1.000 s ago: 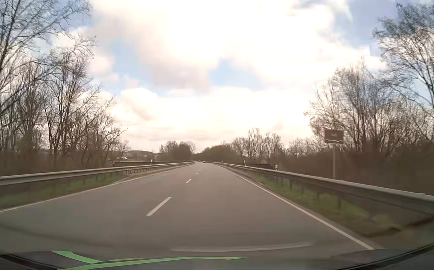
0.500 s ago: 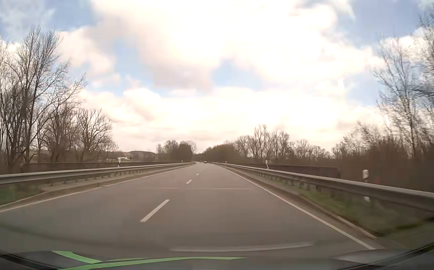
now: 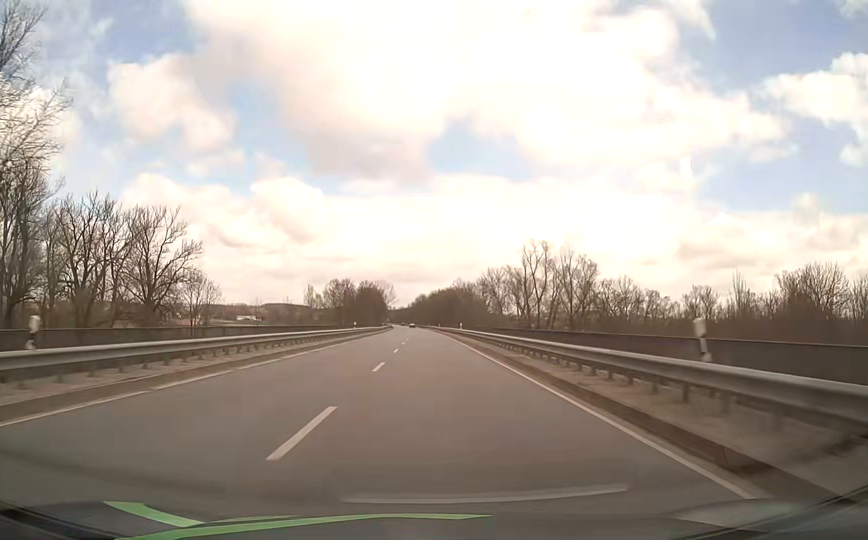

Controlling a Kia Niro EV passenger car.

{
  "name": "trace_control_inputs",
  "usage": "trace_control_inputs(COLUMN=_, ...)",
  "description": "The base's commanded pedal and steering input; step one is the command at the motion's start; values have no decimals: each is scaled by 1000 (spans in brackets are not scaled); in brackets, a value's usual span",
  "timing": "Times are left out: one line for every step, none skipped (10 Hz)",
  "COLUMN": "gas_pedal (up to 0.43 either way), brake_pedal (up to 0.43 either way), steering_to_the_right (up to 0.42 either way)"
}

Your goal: Follow the waypoints while adhering to traffic rules and regulations

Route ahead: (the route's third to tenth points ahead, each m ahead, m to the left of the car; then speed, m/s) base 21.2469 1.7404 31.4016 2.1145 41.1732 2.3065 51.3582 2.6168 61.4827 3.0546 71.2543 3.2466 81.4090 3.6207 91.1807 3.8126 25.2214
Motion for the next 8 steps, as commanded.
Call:
trace_control_inputs(gas_pedal=220, brake_pedal=0, steering_to_the_right=-1)
trace_control_inputs(gas_pedal=220, brake_pedal=0, steering_to_the_right=-1)
trace_control_inputs(gas_pedal=220, brake_pedal=0, steering_to_the_right=-1)
trace_control_inputs(gas_pedal=220, brake_pedal=0, steering_to_the_right=-1)
trace_control_inputs(gas_pedal=220, brake_pedal=0, steering_to_the_right=-1)
trace_control_inputs(gas_pedal=220, brake_pedal=0, steering_to_the_right=-1)
trace_control_inputs(gas_pedal=220, brake_pedal=0, steering_to_the_right=-1)
trace_control_inputs(gas_pedal=220, brake_pedal=0, steering_to_the_right=-1)
